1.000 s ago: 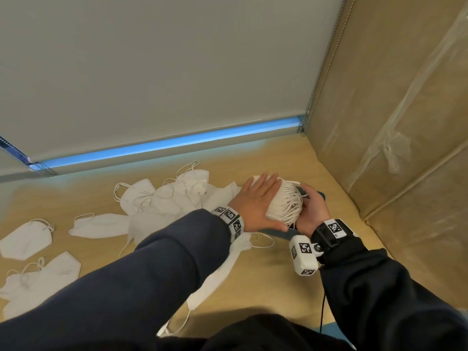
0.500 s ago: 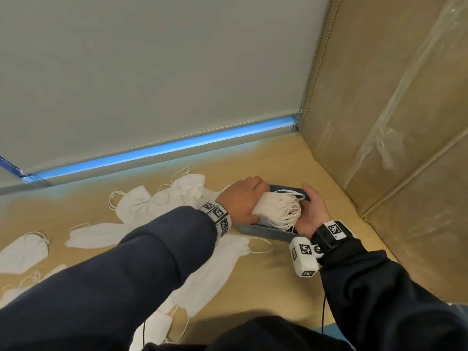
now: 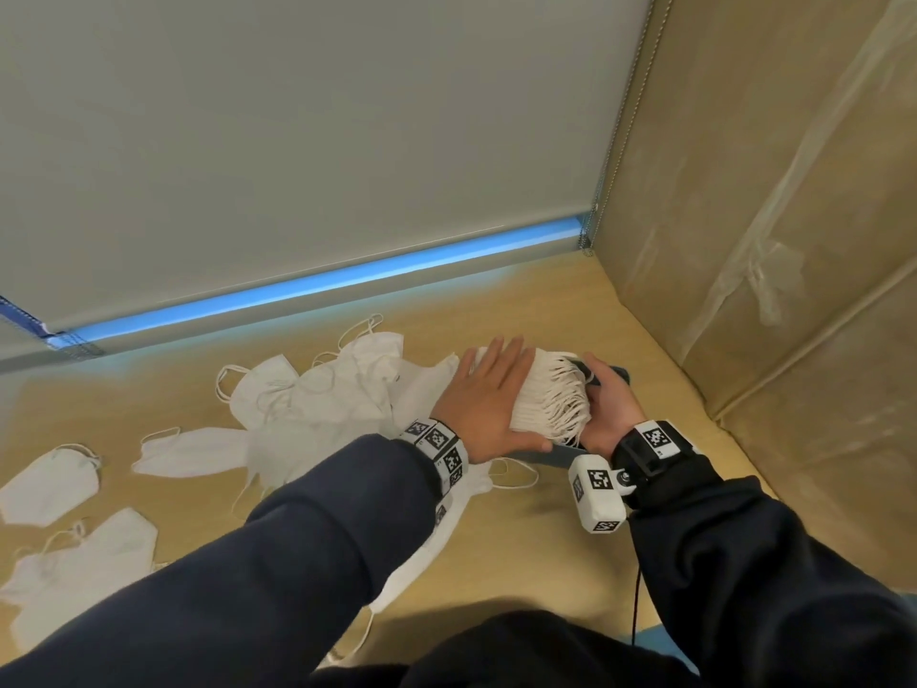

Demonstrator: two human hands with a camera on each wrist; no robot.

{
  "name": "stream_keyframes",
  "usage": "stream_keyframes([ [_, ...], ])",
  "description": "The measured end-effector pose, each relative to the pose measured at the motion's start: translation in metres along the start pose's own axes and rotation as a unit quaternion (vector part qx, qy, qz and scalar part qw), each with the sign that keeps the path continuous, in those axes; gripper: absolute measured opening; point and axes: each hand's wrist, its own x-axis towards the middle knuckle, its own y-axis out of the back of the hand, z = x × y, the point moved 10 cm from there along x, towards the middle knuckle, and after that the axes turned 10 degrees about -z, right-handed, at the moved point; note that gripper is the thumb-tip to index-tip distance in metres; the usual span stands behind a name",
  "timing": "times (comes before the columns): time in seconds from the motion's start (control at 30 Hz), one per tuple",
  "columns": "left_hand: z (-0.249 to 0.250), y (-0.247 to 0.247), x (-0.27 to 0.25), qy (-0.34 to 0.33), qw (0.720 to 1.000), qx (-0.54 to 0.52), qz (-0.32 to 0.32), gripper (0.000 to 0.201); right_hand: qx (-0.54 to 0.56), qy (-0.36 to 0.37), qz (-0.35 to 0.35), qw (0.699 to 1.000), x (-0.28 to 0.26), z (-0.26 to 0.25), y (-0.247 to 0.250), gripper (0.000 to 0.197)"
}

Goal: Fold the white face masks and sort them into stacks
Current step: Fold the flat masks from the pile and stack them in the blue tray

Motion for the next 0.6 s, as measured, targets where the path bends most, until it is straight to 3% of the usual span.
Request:
stream_keyframes([
  [0.17, -0.04, 0.015, 0.005, 0.085, 0.996, -0.025, -0.019, 0.109, -0.06, 0.003, -0.006, 0.998, -0.001, -0.006, 0.003, 0.043],
  [0.27, -0.067, 0.025, -0.009, 0.125, 0.982, -0.138, 0.037, 0.099, -0.094, -0.004, -0.006, 0.996, -0.003, -0.007, 0.003, 0.042],
  [0.37, -0.083, 0.001, -0.021, 0.133, 0.9, -0.41, 0.065, 0.093, -0.091, -0.006, -0.005, 0.996, -0.002, -0.008, 0.005, 0.042],
  [0.43, -0.073, -0.03, -0.025, 0.147, 0.808, -0.57, 0.035, 0.087, -0.082, -0.017, -0.011, 0.996, 0.0, -0.004, 0.005, 0.043],
  [0.5, -0.065, -0.048, -0.033, 0.179, 0.711, -0.679, 0.039, 0.065, -0.077, -0.032, -0.02, 0.996, 0.003, 0.005, 0.002, 0.05],
  [0.53, -0.064, -0.05, -0.038, 0.201, 0.686, -0.698, 0.049, 0.057, -0.077, -0.034, -0.02, 0.996, 0.004, 0.009, 0.001, 0.053],
  [0.6, -0.065, -0.052, -0.041, 0.228, 0.666, -0.708, 0.06, 0.059, -0.072, -0.037, -0.017, 0.997, 0.005, 0.014, 0.0, 0.055],
])
